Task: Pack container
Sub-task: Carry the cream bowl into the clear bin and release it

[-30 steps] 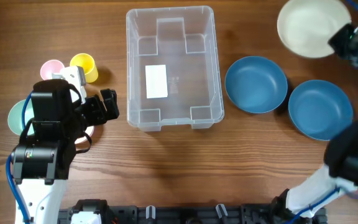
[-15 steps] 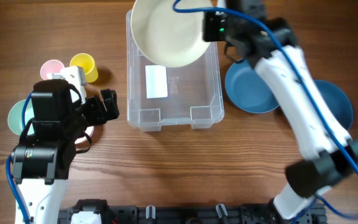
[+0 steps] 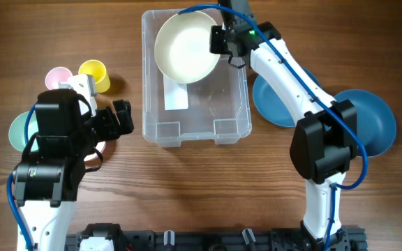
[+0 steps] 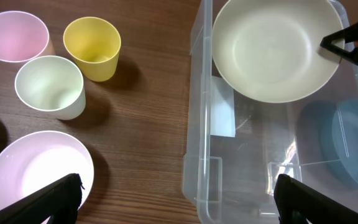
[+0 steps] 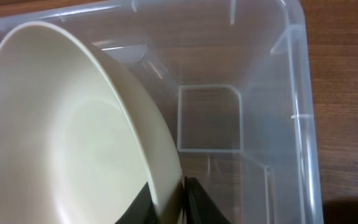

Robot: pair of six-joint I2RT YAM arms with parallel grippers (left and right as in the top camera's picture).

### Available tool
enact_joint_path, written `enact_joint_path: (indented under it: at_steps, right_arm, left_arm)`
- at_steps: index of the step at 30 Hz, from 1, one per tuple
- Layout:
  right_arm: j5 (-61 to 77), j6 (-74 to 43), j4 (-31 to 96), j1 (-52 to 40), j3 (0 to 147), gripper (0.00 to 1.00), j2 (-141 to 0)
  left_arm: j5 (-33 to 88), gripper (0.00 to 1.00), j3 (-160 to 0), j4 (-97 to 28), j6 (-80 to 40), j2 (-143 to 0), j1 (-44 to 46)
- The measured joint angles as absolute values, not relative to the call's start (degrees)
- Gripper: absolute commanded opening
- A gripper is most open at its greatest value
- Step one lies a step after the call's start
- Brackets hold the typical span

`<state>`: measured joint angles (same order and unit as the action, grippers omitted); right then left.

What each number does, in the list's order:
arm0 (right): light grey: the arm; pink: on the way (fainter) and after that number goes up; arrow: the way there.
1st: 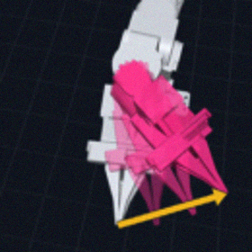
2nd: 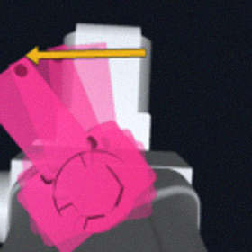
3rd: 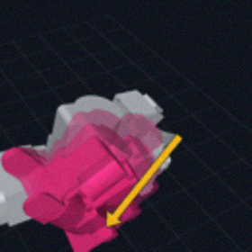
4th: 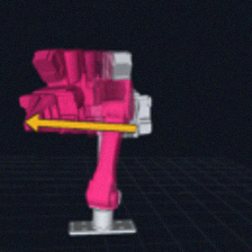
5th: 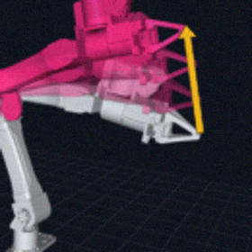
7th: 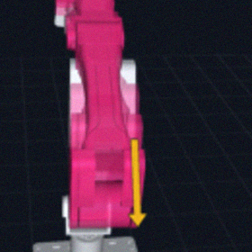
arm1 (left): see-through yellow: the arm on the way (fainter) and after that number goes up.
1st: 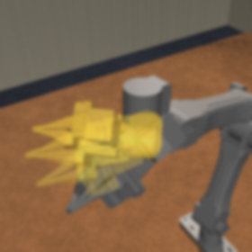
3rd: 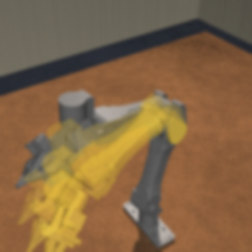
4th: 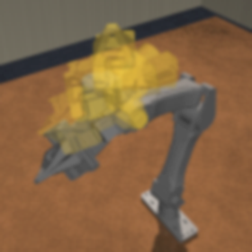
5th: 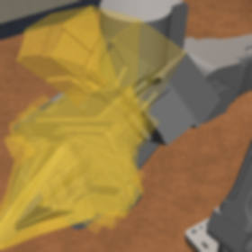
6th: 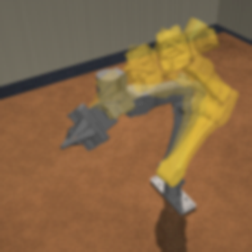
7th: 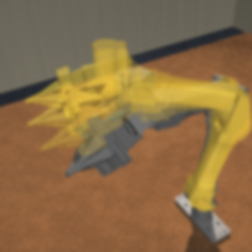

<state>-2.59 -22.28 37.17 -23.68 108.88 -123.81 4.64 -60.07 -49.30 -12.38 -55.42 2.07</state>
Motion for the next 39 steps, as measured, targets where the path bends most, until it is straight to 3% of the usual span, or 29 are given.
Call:
enact_joint_path:
  at_steps: [4, 5, 10, 12, 14, 15, 21, 27, 32, 39]
  right_arm:
    - [-2.57, -22.31, 37.15, -23.68, 108.9, 0.32, -123.81]
    - [-2.59, -22.24, 37.15, -23.68, 108.9, 0.43, -123.81]
    - [-2.57, -21.67, 38.5, -23.68, 108.9, 0.5, -123.81]
    - [-2.59, -20.1, 41.78, -23.7, 108.9, 0.43, -123.48]
    - [-2.55, -18.61, 47.79, -23.7, 108.88, 0.23, -121.56]
    - [-2.22, -17.78, 51.68, -23.7, 108.88, 0.19, -119.17]
    - [7.01, -14.74, 71.94, -25.36, 109.23, 0.18, -107.02]
    - [10.94, -10.63, 71.7, -35.86, 106.65, 0.18, -109.47]
    - [11.88, -10.63, 73.82, -37.32, 105.23, 0.18, -112.49]
    - [13.98, -11.51, 72.64, -38.06, 96.71, 0.17, -112.57]
  left_arm:
    - [4.64, 1.0, -60.07, -49.3, -12.38, -55.42, 2.07]
    - [4.64, 1.0, -60.07, -49.3, -12.38, -55.42, 2.07]
    - [4.64, 1.0, -60.07, -49.3, -12.38, -55.42, 2.07]
    - [4.64, 1.0, -60.07, -49.3, -12.38, -55.42, 2.07]
    - [4.64, 1.0, -60.07, -49.28, -12.38, -55.42, 2.07]
    - [4.64, 1.0, -60.07, -49.28, -12.38, -55.4, 2.07]
    - [4.64, 1.0, -60.07, -49.3, -12.38, -55.42, 2.07]
    - [4.6, 1.0, -60.07, -49.3, -12.38, -55.42, 2.07]
    - [2.2, 1.0, -60.07, -49.12, -13.32, -55.4, 1.34]
    - [0.93, 1.0, -60.07, -48.47, -16.53, -55.4, -9.8]
